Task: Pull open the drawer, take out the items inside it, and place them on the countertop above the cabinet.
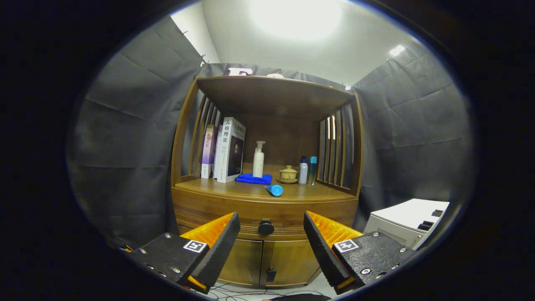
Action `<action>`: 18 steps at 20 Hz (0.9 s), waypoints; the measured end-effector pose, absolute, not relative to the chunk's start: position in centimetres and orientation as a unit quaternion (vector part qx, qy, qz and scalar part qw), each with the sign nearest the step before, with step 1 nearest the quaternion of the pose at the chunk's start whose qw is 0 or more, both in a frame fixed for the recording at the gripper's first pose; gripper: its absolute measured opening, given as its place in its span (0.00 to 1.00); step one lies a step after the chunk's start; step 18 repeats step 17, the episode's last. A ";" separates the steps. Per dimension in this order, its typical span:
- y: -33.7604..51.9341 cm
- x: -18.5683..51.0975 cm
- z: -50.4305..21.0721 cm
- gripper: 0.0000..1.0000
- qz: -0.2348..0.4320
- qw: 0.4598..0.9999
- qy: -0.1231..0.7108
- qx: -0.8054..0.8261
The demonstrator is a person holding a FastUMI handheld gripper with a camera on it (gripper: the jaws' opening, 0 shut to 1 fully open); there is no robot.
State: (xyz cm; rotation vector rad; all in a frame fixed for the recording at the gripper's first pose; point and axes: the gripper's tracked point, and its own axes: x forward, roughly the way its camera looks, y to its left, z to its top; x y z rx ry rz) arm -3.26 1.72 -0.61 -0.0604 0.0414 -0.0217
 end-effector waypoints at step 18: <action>0.3 -3.1 -1.7 0.95 -0.025 0.999 0.037 -0.014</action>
